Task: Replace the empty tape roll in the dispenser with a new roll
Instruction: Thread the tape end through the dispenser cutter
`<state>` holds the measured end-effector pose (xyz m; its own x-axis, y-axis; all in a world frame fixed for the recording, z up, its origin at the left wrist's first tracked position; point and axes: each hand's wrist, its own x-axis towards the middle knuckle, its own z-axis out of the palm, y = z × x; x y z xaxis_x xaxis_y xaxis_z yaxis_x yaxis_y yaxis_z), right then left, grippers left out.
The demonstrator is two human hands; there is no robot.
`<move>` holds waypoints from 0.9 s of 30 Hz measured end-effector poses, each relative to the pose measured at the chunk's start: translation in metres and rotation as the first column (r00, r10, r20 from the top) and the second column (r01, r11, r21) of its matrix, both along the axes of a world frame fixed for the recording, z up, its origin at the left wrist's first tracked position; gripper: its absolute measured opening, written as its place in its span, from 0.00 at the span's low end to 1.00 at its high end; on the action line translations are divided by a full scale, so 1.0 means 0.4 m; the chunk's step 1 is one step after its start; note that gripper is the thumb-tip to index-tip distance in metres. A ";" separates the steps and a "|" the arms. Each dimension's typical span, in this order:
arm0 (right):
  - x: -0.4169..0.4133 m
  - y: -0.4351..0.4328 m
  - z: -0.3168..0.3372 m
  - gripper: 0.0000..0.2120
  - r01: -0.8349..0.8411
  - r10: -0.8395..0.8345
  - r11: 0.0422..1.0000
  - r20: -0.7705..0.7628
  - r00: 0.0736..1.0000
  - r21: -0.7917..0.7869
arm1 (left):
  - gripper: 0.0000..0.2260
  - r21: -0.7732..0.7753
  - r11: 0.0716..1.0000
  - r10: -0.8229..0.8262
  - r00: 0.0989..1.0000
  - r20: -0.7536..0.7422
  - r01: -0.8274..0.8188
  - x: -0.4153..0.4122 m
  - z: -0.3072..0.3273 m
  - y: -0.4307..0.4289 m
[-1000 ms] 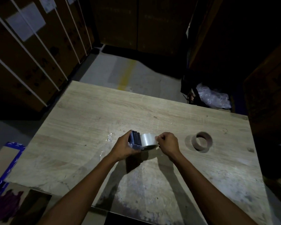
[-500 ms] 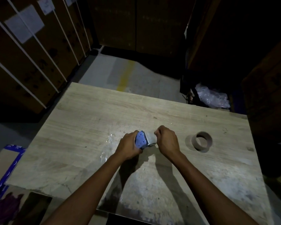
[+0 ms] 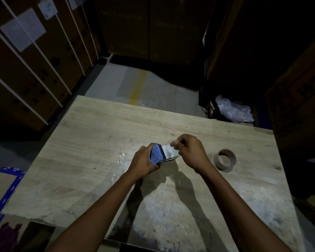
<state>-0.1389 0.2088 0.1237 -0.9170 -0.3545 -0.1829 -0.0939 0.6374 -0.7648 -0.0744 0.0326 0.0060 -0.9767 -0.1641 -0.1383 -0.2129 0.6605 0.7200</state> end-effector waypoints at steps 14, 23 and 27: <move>-0.019 0.005 0.071 0.09 0.073 -0.074 0.997 -0.002 0.997 -0.025 | 0.35 -0.124 0.990 -0.071 0.997 -0.040 0.066 -0.026 0.054 0.010; -0.004 -0.021 0.100 0.09 0.046 -0.044 0.998 -0.057 0.997 0.048 | 0.37 -0.204 0.978 -0.048 0.998 -0.034 0.040 -0.038 0.100 0.019; 0.012 -0.039 0.103 0.09 0.014 0.006 0.989 -0.134 0.991 0.145 | 0.34 -0.265 0.964 -0.039 0.999 -0.007 0.036 -0.042 0.119 0.019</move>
